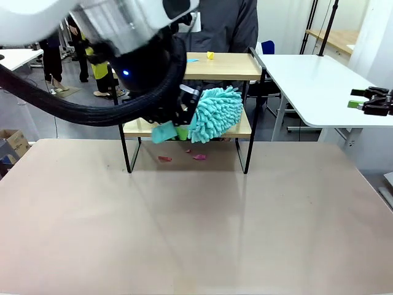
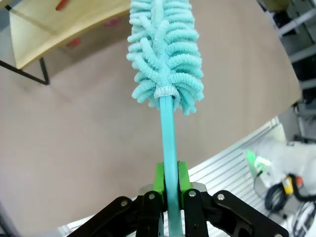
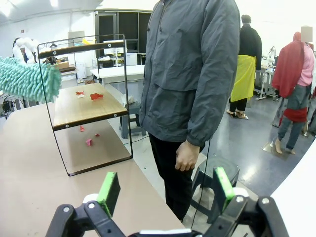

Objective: Clean the shelf.
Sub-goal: Clean the specific section of the Shelf indicated by the human with the Duster.

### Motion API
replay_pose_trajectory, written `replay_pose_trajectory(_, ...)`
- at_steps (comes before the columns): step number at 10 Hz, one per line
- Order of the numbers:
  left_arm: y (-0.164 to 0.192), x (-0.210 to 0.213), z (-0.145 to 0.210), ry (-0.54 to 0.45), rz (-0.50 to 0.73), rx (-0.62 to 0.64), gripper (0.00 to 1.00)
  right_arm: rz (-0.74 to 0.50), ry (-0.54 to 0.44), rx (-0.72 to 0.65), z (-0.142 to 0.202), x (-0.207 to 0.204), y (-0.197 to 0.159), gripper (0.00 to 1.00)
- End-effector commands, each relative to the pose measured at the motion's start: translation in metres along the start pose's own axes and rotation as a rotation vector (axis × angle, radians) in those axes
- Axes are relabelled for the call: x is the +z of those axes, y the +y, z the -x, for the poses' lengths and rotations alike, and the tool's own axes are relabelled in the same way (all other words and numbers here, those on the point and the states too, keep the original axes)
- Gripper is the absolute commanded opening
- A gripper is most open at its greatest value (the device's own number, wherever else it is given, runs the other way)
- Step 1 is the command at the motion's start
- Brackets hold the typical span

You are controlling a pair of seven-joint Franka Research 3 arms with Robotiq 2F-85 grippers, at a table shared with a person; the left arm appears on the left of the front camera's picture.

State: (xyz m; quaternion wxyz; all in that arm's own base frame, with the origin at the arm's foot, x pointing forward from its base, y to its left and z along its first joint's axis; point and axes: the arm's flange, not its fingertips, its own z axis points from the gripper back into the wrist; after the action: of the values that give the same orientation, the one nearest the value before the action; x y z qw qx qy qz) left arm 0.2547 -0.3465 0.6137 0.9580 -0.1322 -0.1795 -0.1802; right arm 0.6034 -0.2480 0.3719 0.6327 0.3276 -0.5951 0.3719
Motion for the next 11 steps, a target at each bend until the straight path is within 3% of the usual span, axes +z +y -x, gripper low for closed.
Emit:
replay_pose_trajectory(1,-0.013,-0.026,-0.003,-0.073,-0.034,0.057,0.13,-0.005,0.000,0.005,-0.003,-0.001,0.000,1.00)
replay_pose_trajectory(5,-0.037,-0.080,-0.029,-0.207,-0.072,0.092,0.13,-0.005,0.000,0.005,-0.003,-0.001,0.000,1.00)
replay_pose_trajectory(11,-0.055,-0.131,-0.055,-0.212,-0.051,0.159,0.13,-0.005,0.000,0.005,-0.003,-0.001,0.000,1.00)
